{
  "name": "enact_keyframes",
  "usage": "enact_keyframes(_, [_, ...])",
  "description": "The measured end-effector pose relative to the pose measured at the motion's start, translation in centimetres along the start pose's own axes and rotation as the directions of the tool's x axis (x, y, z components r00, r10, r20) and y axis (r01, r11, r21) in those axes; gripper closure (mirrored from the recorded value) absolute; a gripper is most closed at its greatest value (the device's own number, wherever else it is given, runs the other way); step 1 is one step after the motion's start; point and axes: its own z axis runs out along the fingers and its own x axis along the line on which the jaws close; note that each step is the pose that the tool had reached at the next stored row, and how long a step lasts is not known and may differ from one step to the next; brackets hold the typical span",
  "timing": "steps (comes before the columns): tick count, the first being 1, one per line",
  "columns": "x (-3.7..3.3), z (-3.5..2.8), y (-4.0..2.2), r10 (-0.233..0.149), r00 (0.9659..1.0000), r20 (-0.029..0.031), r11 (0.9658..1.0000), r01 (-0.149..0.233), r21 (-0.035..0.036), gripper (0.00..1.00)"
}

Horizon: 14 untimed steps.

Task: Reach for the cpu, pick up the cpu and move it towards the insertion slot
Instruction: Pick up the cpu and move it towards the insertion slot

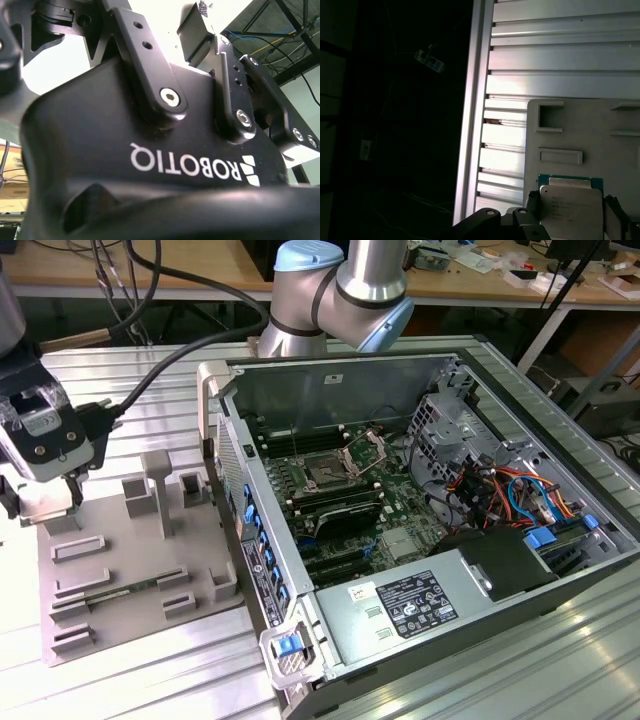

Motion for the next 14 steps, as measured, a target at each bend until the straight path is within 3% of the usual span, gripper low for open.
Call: enact_keyframes(14, [-0.01,-0.70,0.03,0.000,1.0000,0.0001,1.0000,0.000,0.0000,0.45])
